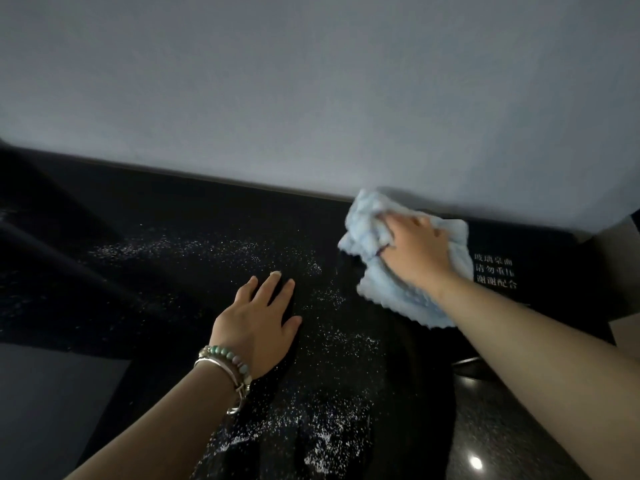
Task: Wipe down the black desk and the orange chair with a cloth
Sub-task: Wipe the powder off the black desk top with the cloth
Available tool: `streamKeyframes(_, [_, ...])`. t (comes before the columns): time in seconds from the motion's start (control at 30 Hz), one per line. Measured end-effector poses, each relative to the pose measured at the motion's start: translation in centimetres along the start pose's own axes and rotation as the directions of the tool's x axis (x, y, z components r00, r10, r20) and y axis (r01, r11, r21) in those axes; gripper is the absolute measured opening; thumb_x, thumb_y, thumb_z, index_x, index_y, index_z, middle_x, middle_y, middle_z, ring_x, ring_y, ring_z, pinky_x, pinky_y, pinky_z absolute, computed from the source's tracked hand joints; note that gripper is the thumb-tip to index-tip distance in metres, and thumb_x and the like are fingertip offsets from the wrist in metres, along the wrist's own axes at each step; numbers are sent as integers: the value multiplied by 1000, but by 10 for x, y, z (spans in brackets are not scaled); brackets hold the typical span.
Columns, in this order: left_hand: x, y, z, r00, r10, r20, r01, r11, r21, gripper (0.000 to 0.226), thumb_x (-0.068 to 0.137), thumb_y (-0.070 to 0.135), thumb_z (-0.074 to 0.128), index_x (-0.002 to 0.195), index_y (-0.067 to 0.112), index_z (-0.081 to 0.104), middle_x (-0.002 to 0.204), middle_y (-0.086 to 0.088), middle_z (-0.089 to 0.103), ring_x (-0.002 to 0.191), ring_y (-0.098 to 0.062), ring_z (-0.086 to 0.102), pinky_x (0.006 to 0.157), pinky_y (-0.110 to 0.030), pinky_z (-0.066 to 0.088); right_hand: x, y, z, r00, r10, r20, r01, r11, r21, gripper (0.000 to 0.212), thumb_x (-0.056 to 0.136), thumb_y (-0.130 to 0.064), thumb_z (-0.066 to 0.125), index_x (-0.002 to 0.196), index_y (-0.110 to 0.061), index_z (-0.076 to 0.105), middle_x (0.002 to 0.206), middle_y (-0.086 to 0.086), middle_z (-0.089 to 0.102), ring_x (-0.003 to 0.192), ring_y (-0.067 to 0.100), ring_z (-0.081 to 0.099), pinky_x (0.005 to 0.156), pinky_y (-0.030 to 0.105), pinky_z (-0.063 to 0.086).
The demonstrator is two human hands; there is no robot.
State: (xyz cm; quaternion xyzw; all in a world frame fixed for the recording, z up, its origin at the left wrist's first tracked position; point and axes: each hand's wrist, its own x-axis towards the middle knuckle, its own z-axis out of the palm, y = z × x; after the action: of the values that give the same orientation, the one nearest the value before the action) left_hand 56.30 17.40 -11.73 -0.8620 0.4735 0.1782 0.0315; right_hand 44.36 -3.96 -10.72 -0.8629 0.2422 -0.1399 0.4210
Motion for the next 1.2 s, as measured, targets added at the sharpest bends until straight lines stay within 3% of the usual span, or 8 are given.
streamKeyframes(0.13, [-1, 1, -2, 1000, -6, 0, 6, 1000, -9, 61, 91, 60, 15, 146, 38, 2, 154, 17, -5, 143, -17, -1, 104, -31, 35, 30, 7, -7, 894, 399, -205, -449, 807, -385, 30, 84, -33, 44, 113, -34, 52, 124, 7, 52, 116, 26, 39, 91, 49, 29])
streamKeyframes(0.3, [-1, 2, -1, 1000, -11, -10, 11, 1000, -11, 60, 92, 59, 14, 146, 37, 3, 155, 15, -3, 143, -18, 0, 109, -31, 28, -8, 2, 23, 996, -8, 91, 47, 901, -432, 40, 83, -27, 46, 121, -37, 55, 125, -12, 54, 118, 15, 39, 98, 44, 22])
streamKeyframes(0.4, [-1, 2, 1, 1000, -8, -12, 8, 1000, 3, 60, 92, 59, 15, 146, 37, 3, 155, 15, -4, 144, -19, 0, 108, -32, 30, -1, 21, -7, 994, -30, -110, -25, 880, -474, 37, 78, -32, 39, 107, -36, 62, 107, -9, 65, 98, 11, 47, 83, 30, 30])
streamKeyframes(0.47, [0, 2, 0, 1000, -5, -10, 5, 1000, 14, 59, 92, 58, 16, 146, 36, 4, 155, 14, -2, 143, -19, 1, 106, -33, 34, 14, 37, -23, 958, 199, -205, -240, 950, -201, 29, 80, -25, 44, 99, -18, 64, 102, -3, 63, 95, 8, 41, 77, 32, 16])
streamKeyframes(0.57, [3, 1, -1, 1000, -8, -15, 8, 1000, 18, 58, 93, 56, 18, 146, 36, 6, 155, 14, 1, 143, -20, 5, 104, -33, 36, -6, 6, -13, 992, -19, -123, 74, 885, 459, 57, 65, -40, 14, 80, 11, 34, 78, 32, 28, 78, 33, 27, 71, 41, 8])
streamKeyframes(0.73, [0, 4, 5, 1000, 1, -21, 1, 998, 63, 61, 93, 55, 16, 147, 31, 0, 156, 10, -4, 144, -23, 1, 108, -33, 33, -35, 20, 5, 998, -42, -44, 13, 850, -526, 35, 80, -27, 45, 109, -39, 60, 101, -16, 62, 104, 16, 47, 88, 43, 28])
streamKeyframes(1.1, [-1, 4, 6, 1000, -9, -5, 9, 998, 65, 62, 93, 55, 16, 147, 30, -2, 156, 9, -5, 144, -23, -1, 107, -34, 33, -22, 10, 1, 949, 233, -212, -304, 856, -418, 30, 84, -26, 41, 107, -34, 59, 106, 1, 60, 109, 26, 48, 98, 43, 29])
streamKeyframes(1.2, [-2, 7, 10, 999, -14, -37, 17, 996, 83, 64, 93, 56, 17, 147, 28, -3, 156, 7, -5, 144, -25, -1, 111, -35, 28, -68, 2, 26, 995, -87, -51, 56, 897, -439, 34, 77, -20, 49, 106, -25, 66, 101, -4, 64, 100, 20, 49, 87, 39, 26])
